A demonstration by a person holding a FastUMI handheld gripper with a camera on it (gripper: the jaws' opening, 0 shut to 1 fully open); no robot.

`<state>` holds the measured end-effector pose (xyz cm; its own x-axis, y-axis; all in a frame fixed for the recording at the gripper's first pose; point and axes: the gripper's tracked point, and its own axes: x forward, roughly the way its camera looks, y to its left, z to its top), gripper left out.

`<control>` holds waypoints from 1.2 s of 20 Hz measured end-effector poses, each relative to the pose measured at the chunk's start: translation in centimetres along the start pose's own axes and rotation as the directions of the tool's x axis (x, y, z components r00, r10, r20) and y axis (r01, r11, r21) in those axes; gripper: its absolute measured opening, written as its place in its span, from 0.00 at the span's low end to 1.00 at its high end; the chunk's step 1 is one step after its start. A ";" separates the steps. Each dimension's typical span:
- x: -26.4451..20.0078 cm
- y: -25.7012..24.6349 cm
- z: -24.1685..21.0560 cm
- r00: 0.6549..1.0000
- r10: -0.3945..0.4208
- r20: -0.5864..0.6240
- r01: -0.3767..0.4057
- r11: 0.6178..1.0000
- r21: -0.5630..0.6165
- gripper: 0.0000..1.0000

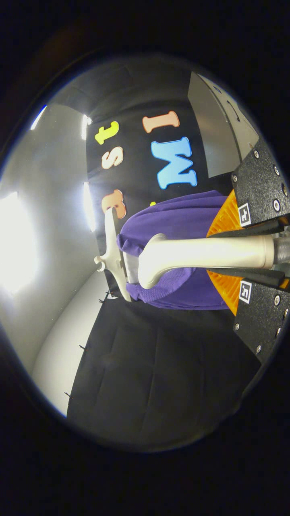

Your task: Iron the clothes twice with a garment steamer, once on the left side and once on the right side.

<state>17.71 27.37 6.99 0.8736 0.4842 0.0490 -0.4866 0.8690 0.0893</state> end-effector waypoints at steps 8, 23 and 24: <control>7.2 6.1 1.6 0.995 0.093 0.023 -0.093 0.996 -0.005 0.34; 7.3 5.7 -11.3 0.979 0.043 -0.197 -0.058 0.996 -0.069 0.34; 6.8 5.8 -11.8 0.979 0.045 -0.201 -0.062 0.995 -0.077 0.34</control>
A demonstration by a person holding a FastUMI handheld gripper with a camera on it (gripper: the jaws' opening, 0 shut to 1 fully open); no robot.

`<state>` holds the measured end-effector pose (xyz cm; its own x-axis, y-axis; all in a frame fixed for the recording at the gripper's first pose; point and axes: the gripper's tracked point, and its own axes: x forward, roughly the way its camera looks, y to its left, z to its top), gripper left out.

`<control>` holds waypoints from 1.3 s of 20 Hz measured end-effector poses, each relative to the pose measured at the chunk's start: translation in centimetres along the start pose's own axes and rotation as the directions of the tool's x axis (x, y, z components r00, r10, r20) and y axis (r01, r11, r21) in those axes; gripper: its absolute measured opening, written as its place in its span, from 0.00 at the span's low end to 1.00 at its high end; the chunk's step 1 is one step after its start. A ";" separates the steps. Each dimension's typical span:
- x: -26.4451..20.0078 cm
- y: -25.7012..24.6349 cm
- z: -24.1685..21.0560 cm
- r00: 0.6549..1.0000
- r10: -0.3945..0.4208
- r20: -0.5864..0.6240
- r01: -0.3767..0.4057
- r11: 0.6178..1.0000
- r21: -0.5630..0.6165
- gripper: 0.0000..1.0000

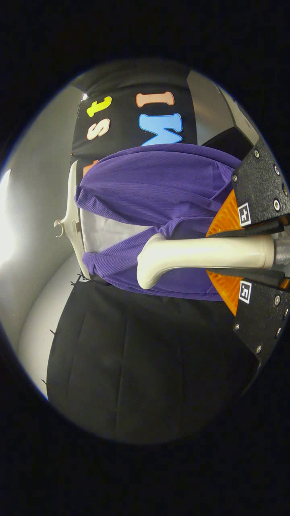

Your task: Iron the clothes twice with a garment steamer, once on the left side and once on the right side.

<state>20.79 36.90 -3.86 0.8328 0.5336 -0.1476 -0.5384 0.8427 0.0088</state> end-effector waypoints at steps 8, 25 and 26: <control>-2.6 0.5 -6.8 0.992 -0.012 -0.122 0.012 1.000 -0.001 0.34; -8.1 1.3 -23.6 0.922 -0.028 -0.387 0.034 0.999 0.009 0.34; -8.4 1.2 -24.7 0.913 -0.029 -0.407 0.036 0.999 0.010 0.34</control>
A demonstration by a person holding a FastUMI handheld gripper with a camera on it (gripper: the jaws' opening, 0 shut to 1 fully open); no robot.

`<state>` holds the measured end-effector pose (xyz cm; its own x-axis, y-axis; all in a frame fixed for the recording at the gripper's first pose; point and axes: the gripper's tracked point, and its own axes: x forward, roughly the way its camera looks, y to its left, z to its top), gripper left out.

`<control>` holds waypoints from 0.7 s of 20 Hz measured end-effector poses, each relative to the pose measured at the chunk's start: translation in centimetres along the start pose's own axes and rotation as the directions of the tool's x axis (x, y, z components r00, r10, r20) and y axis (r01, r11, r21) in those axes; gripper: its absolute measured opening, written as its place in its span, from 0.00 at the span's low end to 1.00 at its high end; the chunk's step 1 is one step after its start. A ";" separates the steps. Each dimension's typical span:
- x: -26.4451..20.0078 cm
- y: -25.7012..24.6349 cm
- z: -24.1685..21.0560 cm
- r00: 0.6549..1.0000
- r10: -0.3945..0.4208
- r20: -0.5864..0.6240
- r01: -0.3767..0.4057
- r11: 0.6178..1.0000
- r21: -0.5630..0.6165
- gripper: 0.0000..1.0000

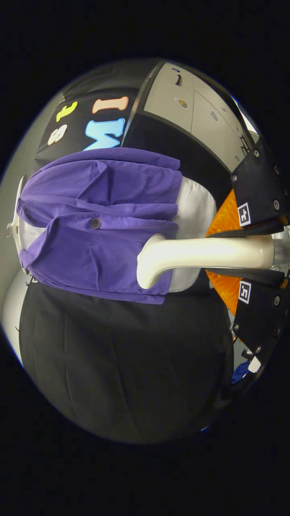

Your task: Iron the clothes twice with a garment steamer, once on the left side and once on the right side.

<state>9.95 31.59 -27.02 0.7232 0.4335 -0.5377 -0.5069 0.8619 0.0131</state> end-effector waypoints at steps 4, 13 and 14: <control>0.5 -1.3 -3.7 0.998 -0.011 -0.064 0.012 1.000 0.009 0.35; -3.2 -5.4 -2.8 0.999 -0.032 -0.005 0.032 0.992 0.123 0.34; -4.2 -6.0 -1.8 0.999 -0.036 0.017 0.034 0.990 0.138 0.35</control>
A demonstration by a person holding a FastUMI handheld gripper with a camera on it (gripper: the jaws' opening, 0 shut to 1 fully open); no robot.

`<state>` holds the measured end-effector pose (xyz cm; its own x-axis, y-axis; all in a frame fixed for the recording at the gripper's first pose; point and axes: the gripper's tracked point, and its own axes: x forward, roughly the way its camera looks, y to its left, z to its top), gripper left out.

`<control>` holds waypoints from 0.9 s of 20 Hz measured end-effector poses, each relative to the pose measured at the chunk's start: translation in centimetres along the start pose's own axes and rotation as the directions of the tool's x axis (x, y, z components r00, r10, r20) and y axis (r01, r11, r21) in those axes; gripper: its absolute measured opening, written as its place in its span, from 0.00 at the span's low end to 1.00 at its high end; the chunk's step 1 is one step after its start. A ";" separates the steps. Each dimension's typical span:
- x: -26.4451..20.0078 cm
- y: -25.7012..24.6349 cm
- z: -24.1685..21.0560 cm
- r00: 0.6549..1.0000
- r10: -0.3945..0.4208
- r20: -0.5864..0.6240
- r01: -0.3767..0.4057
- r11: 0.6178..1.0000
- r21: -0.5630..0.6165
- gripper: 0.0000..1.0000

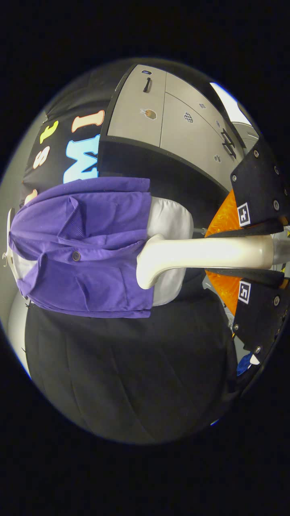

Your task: Iron the clothes twice with a garment steamer, once on the left side and once on the right side.

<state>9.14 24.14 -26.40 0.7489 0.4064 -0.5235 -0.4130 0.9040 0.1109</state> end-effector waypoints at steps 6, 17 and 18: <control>-6.2 -5.3 9.5 0.983 -0.050 0.177 0.042 0.998 0.054 0.35; -13.8 -14.6 22.2 0.904 -0.152 0.399 0.119 0.987 0.107 0.34; -14.2 -15.3 23.2 0.898 -0.157 0.411 0.120 0.986 0.114 0.34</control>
<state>16.89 7.68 -1.05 0.9502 0.2779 -0.1408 -0.2583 0.9555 0.1426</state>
